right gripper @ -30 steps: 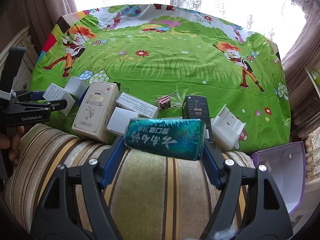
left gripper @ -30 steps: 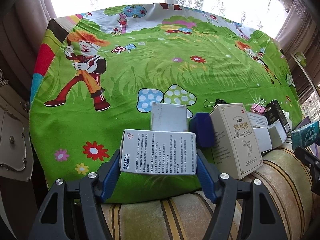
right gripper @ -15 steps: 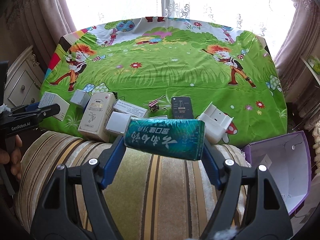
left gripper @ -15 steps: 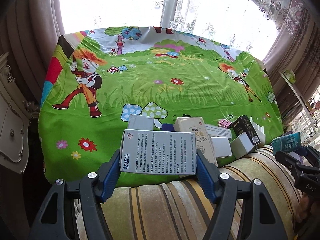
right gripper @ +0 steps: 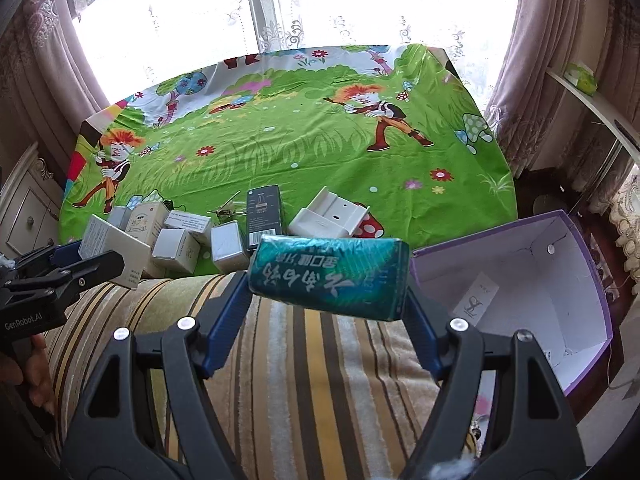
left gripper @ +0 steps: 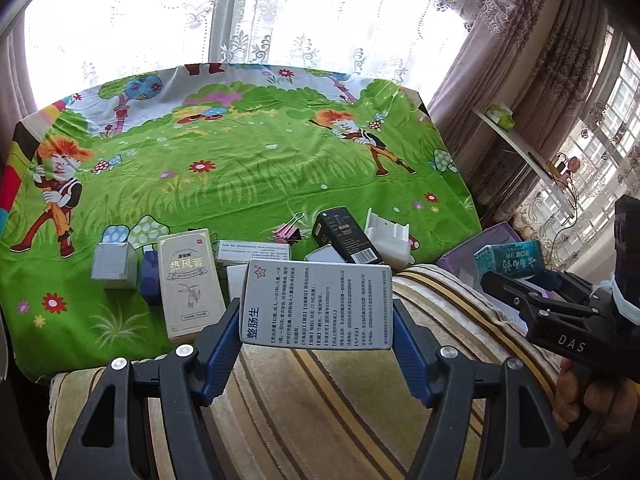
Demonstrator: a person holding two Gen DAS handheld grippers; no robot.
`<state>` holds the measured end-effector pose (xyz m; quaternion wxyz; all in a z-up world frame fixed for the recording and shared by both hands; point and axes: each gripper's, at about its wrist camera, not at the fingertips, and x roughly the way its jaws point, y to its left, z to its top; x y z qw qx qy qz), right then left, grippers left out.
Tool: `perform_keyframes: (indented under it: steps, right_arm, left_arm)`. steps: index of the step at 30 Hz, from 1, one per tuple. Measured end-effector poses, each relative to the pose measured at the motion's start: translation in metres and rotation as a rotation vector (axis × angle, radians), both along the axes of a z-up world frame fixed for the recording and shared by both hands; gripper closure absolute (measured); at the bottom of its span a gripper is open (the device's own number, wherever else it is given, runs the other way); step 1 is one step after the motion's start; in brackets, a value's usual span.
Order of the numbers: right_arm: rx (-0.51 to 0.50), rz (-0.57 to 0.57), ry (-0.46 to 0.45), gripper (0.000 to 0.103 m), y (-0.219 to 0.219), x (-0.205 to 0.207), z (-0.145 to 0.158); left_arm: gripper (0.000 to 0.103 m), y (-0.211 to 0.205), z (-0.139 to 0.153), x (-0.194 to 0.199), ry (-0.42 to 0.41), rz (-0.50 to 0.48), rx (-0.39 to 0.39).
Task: Organize rigid objects
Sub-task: 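Carry both held boxes over the purple-rimmed storage box and open both tools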
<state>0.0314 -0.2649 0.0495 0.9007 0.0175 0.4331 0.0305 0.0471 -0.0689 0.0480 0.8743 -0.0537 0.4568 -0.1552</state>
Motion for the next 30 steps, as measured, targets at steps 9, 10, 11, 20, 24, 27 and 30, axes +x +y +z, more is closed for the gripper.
perform_keyframes:
  steps: [9, 10, 11, 20, 24, 27, 30]
  right_arm:
    - [0.029, -0.123, -0.01, 0.027, -0.065, -0.014, 0.002]
    - [0.032, -0.139, -0.012, 0.027, -0.072, -0.015, 0.001]
    - [0.034, -0.154, -0.013, 0.027, -0.078, -0.017, 0.001]
    - [0.084, -0.294, 0.003, 0.026, -0.13, -0.025, -0.004]
    - [0.1, -0.354, 0.016, 0.024, -0.147, -0.029, -0.007]
    - [0.108, -0.388, 0.019, 0.017, -0.156, -0.031, -0.008]
    - [0.116, -0.402, 0.018, 0.016, -0.16, -0.033, -0.008]
  left_arm:
    - [0.033, -0.081, 0.005, -0.011, -0.003, -0.169, -0.025]
    - [0.033, -0.09, 0.006, -0.012, -0.004, -0.188, -0.027]
    - [0.033, -0.099, 0.006, -0.012, -0.004, -0.208, -0.028]
    - [0.033, -0.158, 0.008, -0.02, -0.023, -0.322, -0.047]
    - [0.031, -0.177, 0.006, -0.022, -0.008, -0.366, -0.061]
    - [0.025, -0.187, 0.0, -0.023, 0.027, -0.405, -0.065]
    - [0.019, -0.185, -0.003, -0.023, 0.041, -0.391, -0.073]
